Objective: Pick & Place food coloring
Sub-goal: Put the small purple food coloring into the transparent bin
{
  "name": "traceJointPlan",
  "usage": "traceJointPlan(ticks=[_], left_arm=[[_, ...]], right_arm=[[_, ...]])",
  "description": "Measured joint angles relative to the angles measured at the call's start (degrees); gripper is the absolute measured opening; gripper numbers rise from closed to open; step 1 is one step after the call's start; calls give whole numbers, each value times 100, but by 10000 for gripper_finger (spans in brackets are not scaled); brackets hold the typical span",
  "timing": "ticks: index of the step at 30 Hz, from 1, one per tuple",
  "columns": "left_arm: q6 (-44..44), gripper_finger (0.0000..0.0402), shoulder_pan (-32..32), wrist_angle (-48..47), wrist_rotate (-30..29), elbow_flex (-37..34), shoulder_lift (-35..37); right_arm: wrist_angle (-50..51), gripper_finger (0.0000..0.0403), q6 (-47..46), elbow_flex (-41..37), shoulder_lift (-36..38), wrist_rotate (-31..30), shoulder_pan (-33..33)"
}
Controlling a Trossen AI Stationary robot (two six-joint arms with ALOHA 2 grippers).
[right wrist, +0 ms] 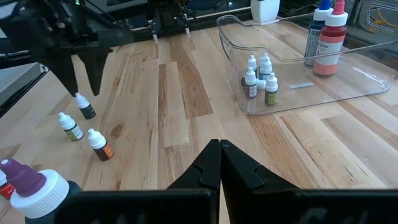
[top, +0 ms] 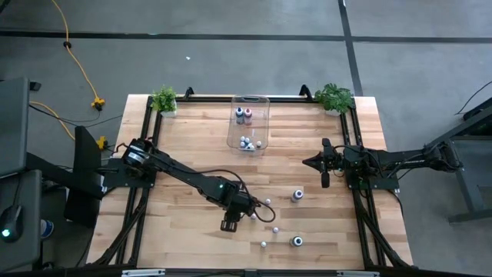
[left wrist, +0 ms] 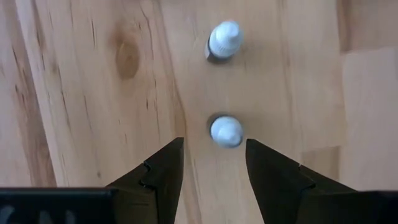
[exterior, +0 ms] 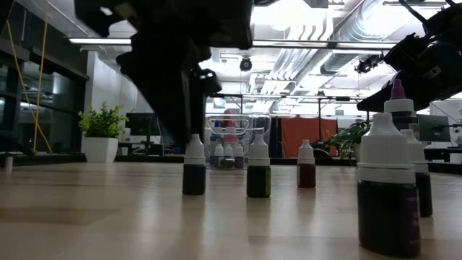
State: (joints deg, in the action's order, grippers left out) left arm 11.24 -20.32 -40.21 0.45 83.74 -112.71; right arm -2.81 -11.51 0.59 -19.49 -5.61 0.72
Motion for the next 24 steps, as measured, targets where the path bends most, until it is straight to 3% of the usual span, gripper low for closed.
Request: traceJointPlan(ticks=[24], left_arm=[[108, 168, 4, 412, 522, 112, -468]], right_arm=[[2, 0, 0, 0, -143, -4, 1]])
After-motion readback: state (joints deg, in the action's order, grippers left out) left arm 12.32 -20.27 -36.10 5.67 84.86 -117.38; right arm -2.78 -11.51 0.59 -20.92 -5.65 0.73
